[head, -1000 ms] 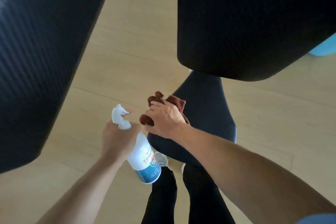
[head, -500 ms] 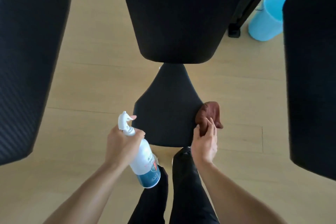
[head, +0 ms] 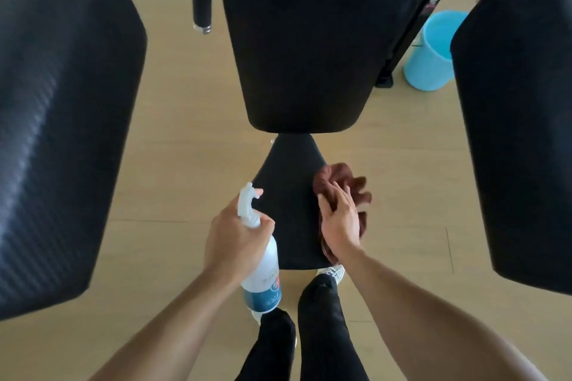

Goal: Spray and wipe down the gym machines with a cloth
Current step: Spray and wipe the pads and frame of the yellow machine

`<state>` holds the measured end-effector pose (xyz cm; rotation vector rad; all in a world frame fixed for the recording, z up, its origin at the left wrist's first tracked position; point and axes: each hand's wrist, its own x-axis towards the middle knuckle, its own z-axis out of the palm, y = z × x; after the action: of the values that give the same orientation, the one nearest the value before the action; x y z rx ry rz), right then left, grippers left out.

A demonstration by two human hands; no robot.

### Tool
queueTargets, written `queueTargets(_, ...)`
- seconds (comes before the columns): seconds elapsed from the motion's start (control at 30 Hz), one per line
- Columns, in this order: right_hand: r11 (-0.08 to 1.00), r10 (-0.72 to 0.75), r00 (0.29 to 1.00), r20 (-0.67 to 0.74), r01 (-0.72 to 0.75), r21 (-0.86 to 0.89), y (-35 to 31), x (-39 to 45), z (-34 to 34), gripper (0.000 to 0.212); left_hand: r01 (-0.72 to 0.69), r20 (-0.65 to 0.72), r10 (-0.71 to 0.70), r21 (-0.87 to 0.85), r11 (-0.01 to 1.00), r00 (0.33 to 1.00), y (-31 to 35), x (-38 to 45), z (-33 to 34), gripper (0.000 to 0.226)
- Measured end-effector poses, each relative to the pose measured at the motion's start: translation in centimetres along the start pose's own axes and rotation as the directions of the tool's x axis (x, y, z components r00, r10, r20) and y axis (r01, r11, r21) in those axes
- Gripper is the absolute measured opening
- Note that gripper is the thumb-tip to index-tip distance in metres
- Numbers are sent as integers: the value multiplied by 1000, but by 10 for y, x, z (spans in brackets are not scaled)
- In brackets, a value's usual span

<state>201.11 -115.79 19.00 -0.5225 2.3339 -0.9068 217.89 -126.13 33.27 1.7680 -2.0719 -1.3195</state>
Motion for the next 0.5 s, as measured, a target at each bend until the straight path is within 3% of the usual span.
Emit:
queueTargets(0.1,905,-227,921,316,319,-280,-21,34,25,57,-143,-54,143,11,990,988,11,25,24,25)
queueTargets(0.17,798,-271,888,372,424,-429,-18,28,37,58,-169,-97,166,-18,986,981,15,34,34,28)
queueTargets(0.33,788,-329,943,54,306,-534,37,-42,23,54,-48,-97,41,-71,996,994,26,45,53,25)
queueTargets(0.5,867,-121,992,-38,87,-490,34,-18,28,55,-7,-136,5,-20,1000,991,32,64,68,18)
